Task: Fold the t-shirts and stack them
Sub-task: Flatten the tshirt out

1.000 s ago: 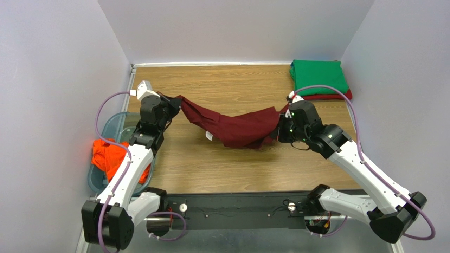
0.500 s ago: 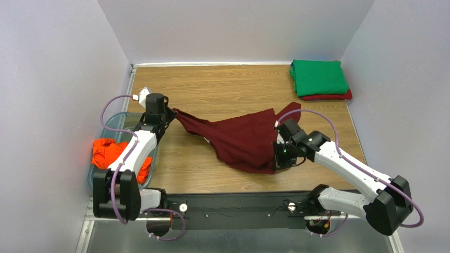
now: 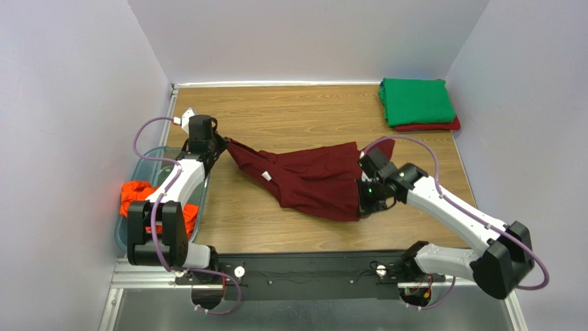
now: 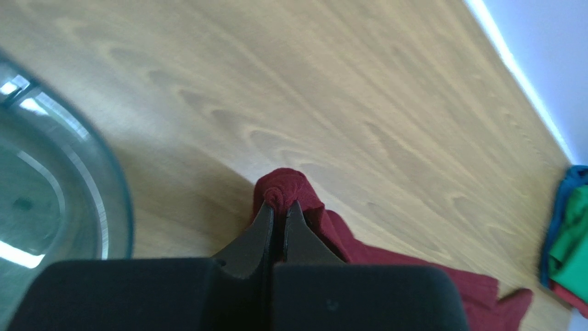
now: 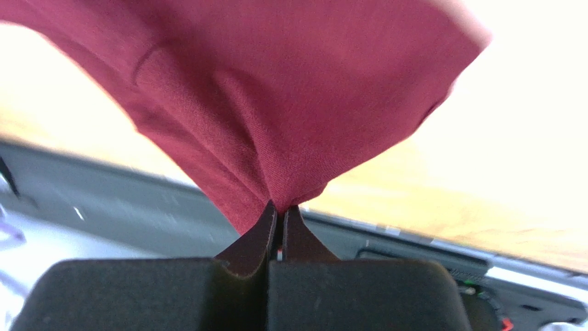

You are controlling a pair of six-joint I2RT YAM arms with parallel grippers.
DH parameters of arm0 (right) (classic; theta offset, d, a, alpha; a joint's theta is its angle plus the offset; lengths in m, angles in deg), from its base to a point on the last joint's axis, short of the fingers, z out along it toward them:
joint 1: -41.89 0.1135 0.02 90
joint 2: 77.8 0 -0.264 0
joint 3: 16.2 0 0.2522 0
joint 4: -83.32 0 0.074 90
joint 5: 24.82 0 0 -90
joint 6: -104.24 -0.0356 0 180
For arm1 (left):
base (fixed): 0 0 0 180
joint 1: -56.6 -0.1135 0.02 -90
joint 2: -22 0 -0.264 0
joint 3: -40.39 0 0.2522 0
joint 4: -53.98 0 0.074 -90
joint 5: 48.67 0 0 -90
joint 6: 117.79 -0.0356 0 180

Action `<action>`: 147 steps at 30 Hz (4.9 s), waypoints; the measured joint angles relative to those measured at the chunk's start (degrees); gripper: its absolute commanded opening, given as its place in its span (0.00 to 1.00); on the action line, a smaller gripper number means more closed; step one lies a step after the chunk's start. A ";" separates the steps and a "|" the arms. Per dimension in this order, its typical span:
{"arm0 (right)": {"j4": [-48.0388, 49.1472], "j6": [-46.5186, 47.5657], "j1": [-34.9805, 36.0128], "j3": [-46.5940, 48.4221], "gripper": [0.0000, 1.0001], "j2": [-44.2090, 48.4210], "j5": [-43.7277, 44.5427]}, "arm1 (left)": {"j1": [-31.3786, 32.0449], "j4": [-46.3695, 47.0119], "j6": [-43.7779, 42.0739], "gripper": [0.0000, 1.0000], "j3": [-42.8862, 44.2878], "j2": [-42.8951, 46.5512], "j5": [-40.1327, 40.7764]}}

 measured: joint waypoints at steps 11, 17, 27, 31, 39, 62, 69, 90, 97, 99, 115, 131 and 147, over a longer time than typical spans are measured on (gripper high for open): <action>5.86 4.81 -15.52 38.71 0.01 -15.37 12.92 | -0.07 -0.52 -0.26 0.00 18.21 -0.07 -5.27; 8.28 9.51 -17.70 58.95 0.01 -18.05 14.69 | -0.07 -4.33 -0.46 0.00 31.19 2.27 -5.75; 8.79 15.26 -17.75 72.89 0.05 -11.13 14.56 | -0.09 -5.16 -1.51 0.00 44.09 16.76 -7.63; 9.22 16.68 -17.75 75.47 0.05 -7.02 12.76 | -0.11 -3.93 -1.57 0.00 46.82 21.24 -8.76; 11.63 18.88 -17.75 76.63 0.04 -4.94 10.64 | -0.11 -2.29 -1.77 0.00 49.22 23.23 -10.91; 17.70 28.76 -22.58 93.64 0.01 -36.96 19.15 | -0.11 -6.32 -2.36 0.00 84.04 -20.33 -17.53; 22.23 30.73 -23.37 78.62 0.02 -25.31 18.91 | -0.11 -0.85 -2.58 0.00 65.05 -7.23 -18.27; 9.97 4.37 -23.41 -3.34 1.00 5.49 -1.36 | 0.00 -9.35 -1.64 0.99 -5.20 13.90 -8.35; 9.84 4.81 -23.41 3.74 1.00 1.81 -0.68 | 1.60 -9.62 -1.33 0.98 -3.02 18.69 -6.64; 10.60 5.22 -23.41 6.19 1.00 0.83 -0.37 | 2.19 -9.64 -1.25 0.98 -2.25 19.32 -5.92; 25.55 6.60 -20.20 8.94 1.00 -14.21 -6.75 | 15.45 -6.38 -1.51 0.98 -0.59 3.45 -4.07; 33.90 10.29 -18.10 33.00 1.00 -48.87 -3.28 | 16.20 -4.59 -2.64 0.98 2.34 -9.49 -3.61; 42.51 8.46 -17.73 24.37 1.00 -46.07 1.73 | 16.20 -4.42 -3.96 0.98 9.64 -20.15 -2.75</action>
